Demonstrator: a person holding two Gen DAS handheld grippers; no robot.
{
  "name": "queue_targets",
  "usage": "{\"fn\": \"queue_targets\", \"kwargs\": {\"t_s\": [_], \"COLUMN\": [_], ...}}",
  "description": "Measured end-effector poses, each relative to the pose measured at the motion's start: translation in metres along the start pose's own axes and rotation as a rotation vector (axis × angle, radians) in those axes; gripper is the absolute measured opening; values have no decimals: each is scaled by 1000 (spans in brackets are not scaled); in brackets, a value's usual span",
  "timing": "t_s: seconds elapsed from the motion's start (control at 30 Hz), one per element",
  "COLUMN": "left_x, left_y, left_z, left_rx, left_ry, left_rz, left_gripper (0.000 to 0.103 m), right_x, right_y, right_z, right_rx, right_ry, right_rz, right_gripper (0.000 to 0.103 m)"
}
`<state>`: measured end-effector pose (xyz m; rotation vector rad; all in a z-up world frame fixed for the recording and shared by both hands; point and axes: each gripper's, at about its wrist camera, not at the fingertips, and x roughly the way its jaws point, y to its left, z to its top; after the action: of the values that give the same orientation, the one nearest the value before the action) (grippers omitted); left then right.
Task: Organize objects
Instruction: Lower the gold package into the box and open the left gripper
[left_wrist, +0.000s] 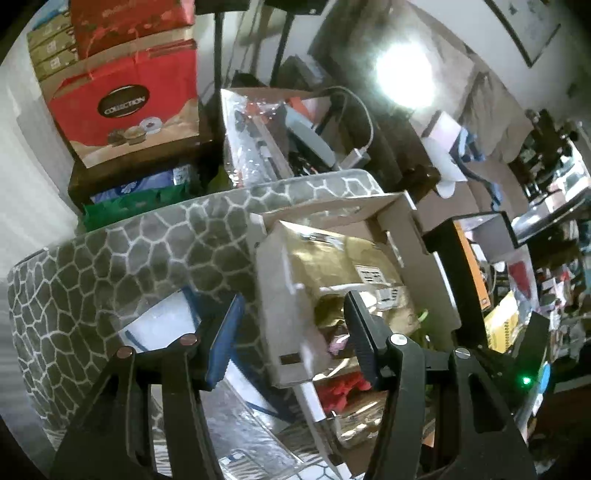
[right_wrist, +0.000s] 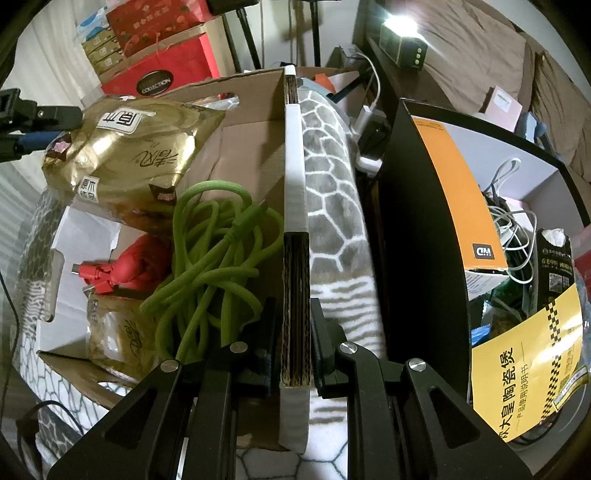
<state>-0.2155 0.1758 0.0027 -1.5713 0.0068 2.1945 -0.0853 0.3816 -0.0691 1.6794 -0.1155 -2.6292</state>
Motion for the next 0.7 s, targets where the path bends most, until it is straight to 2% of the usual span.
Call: {"fn": "queue_targets", "kwargs": {"t_s": [0.03,0.07,0.13,0.17,0.2,0.3,0.7], "left_x": [3,7,13,15,16,15,17], "left_y": [-3,-6,-9,-9,-6,2,20], "left_z": [0,0,-1,-1,-1,0,1], "left_rx": [8,15,15,7,-14,-78,-336], "left_ry": [9,21,33,33,34,19,-92], "left_rz": [3,3,19,16,-4,-35,-160], "left_gripper": [47,35,27,19,17,13,11], "right_x": [0,0,0,-1,-1,-2,-1], "right_y": [0,0,-1,-1,-2,-2,-2], "right_z": [0,-1,-1,-2,-2,-4,-4], "right_rx": [1,0,1,2,2,1,0], "right_ry": [0,0,0,-1,0,-1,0], "right_rz": [1,1,2,3,5,6,6], "right_gripper": [16,16,16,16,16,16,16]}}
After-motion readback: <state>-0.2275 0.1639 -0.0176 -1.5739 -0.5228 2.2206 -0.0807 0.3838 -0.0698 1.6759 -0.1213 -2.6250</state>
